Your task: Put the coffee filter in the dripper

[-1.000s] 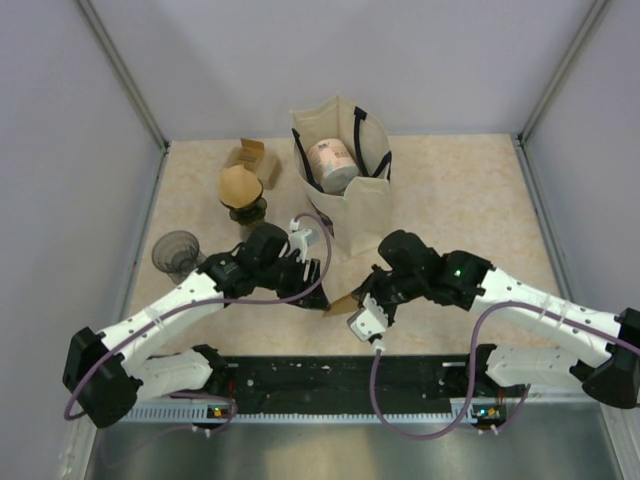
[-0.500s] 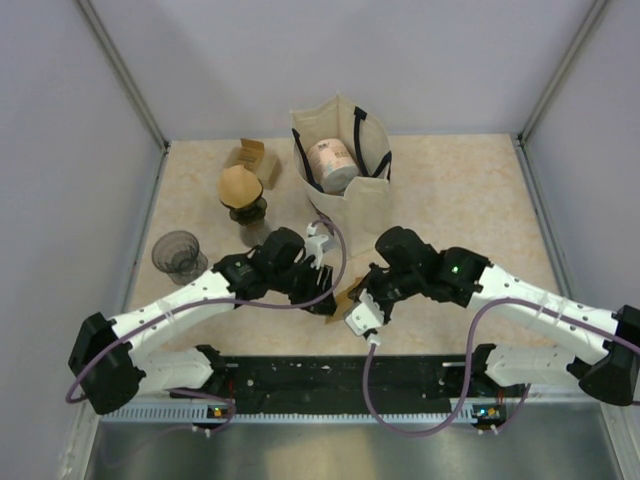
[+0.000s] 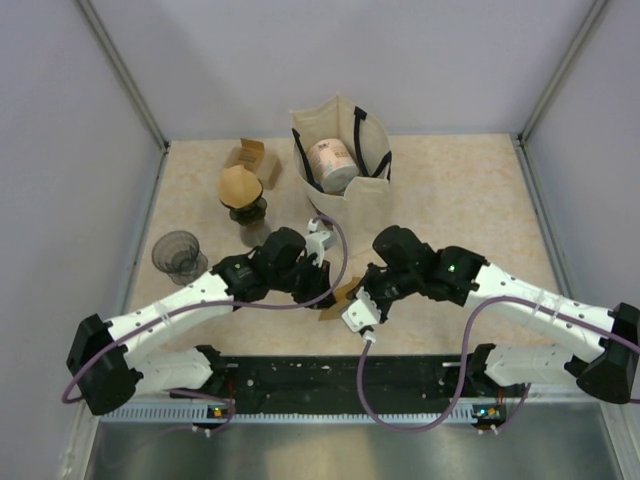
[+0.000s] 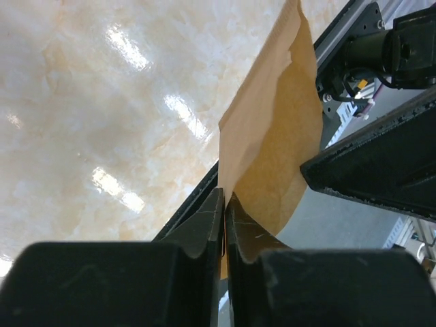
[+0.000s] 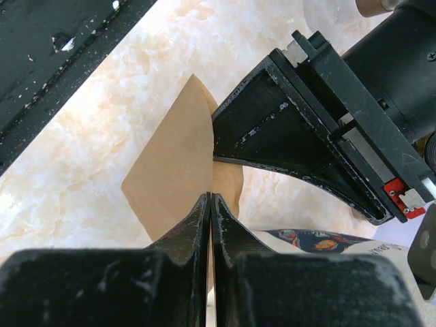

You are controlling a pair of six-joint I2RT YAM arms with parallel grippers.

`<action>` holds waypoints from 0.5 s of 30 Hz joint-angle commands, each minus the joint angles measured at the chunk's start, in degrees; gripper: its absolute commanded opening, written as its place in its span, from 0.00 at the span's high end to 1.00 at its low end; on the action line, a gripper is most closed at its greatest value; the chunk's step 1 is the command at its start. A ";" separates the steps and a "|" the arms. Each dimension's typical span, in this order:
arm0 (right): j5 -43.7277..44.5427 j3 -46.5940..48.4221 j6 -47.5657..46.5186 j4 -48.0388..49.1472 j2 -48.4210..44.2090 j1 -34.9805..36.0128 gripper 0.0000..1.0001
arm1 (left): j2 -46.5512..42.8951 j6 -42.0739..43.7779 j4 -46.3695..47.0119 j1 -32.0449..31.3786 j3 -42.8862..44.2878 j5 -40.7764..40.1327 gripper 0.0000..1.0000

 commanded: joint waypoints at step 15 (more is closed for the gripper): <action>8.75 -2.65 8.15 16.63 -7.29 0.63 0.01 | -4.65 -0.51 -4.70 -0.60 3.36 -25.22 1.00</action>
